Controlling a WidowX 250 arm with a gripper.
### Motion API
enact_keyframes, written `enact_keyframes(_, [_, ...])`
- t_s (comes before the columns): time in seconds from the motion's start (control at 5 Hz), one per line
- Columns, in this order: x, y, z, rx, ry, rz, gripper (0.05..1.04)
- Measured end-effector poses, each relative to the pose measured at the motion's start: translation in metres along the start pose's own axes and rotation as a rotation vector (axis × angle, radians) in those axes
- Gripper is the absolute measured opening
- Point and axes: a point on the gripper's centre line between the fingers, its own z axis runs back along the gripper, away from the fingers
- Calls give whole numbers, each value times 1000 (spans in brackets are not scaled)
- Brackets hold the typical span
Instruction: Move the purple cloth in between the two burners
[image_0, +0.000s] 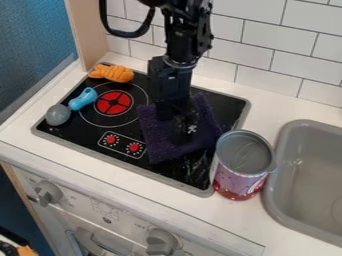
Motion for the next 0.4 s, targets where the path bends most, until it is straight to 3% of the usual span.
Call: enact_keyframes(0.4, [1, -24, -4, -15, 4, 60, 998])
